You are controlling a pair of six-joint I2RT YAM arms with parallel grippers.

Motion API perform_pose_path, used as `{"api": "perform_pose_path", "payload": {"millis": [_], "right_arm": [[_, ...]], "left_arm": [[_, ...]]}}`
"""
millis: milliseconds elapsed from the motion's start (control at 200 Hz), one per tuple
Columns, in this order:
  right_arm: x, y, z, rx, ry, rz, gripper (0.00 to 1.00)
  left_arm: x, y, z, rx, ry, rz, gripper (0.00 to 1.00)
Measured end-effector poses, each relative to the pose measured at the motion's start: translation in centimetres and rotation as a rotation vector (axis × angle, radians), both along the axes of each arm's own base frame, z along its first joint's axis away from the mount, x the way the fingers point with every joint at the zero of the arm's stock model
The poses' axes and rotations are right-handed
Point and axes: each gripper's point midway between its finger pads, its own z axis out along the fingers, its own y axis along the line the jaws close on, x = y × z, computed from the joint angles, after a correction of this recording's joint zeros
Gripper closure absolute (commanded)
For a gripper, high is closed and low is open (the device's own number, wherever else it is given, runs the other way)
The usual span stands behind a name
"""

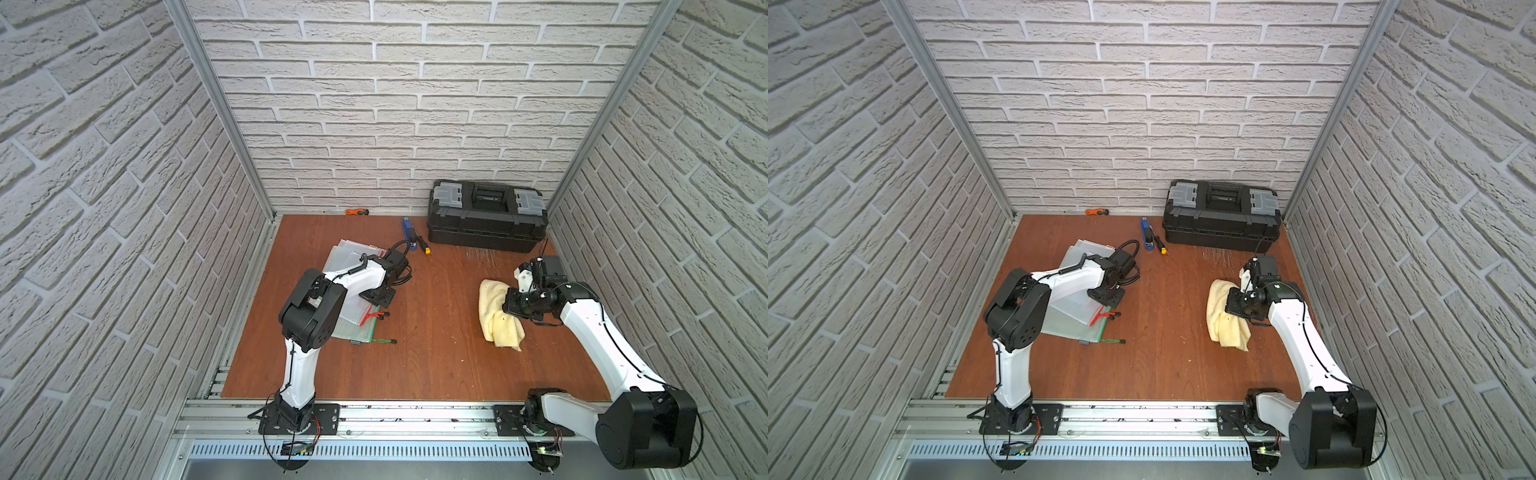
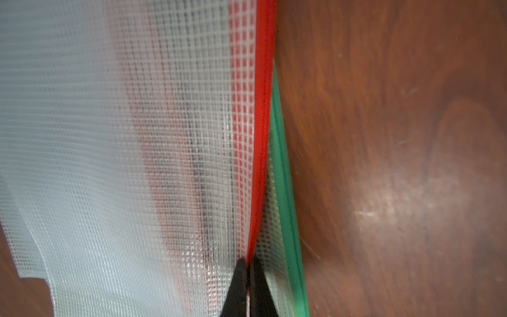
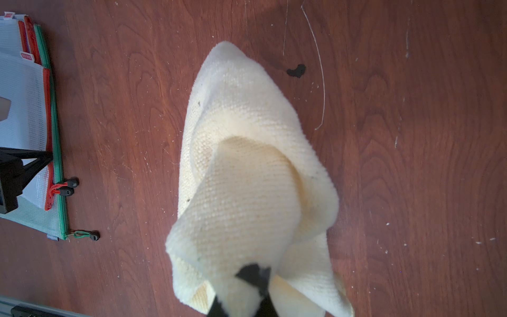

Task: Wipe the document bag
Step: Pick up the document bag, then place the document bag at the center of the board.

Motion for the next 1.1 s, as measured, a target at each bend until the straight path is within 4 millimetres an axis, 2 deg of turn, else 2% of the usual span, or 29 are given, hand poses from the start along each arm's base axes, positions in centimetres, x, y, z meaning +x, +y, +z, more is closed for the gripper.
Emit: {"api": "perform_pose_path", "payload": {"millis": [205,265,325,400,510,560,640,705,755,825,900,1015,1100], "right_arm": [[0.0,0.0,0.1,0.000,-0.003,0.000,0.97],[0.0,0.0,0.1,0.001,-0.006,-0.001,0.97],[0.0,0.0,0.3,0.001,-0.011,-0.002,0.97],[-0.1,0.0,0.5,0.000,-0.016,-0.003,0.97],[-0.3,-0.1,1.9,-0.006,-0.040,-0.009,0.97],[-0.2,-0.2,3.2,-0.011,-0.073,-0.015,0.98],[-0.1,-0.4,5.8,-0.014,-0.146,-0.029,0.98],[-0.2,-0.4,8.0,-0.016,-0.196,-0.036,0.98],[-0.4,-0.5,9.8,-0.021,-0.226,-0.040,0.97],[-0.6,-0.7,12.0,-0.030,-0.255,-0.047,0.98],[-1.1,-0.7,13.7,-0.034,-0.274,-0.047,0.97],[-2.4,-0.2,15.2,-0.013,-0.287,-0.033,0.97],[-3.3,0.5,15.6,0.021,-0.293,-0.013,0.97]], "left_arm": [[-0.1,-0.3,0.3,0.004,0.000,-0.007,1.00],[-0.3,-0.7,1.0,0.008,0.008,-0.015,1.00],[-0.2,-2.1,2.6,-0.007,0.000,-0.033,1.00],[0.2,-5.6,6.2,-0.062,-0.051,-0.079,1.00],[-0.5,-13.5,14.0,-0.261,-0.175,-0.176,1.00],[-2.1,-17.1,17.7,-0.386,-0.214,-0.226,1.00],[-5.5,-21.2,22.3,-0.582,-0.229,-0.299,1.00],[-8.0,-23.2,24.7,-0.719,-0.209,-0.332,1.00],[-8.9,-23.7,25.5,-0.805,-0.198,-0.323,1.00],[-9.2,-23.3,25.0,-0.879,-0.172,-0.274,1.00],[-8.7,-22.5,22.5,-0.918,-0.138,-0.199,1.00],[-8.5,-20.9,15.7,-0.893,-0.064,-0.071,1.00],[-9.4,-19.3,10.7,-0.839,-0.005,0.006,1.00]]}}
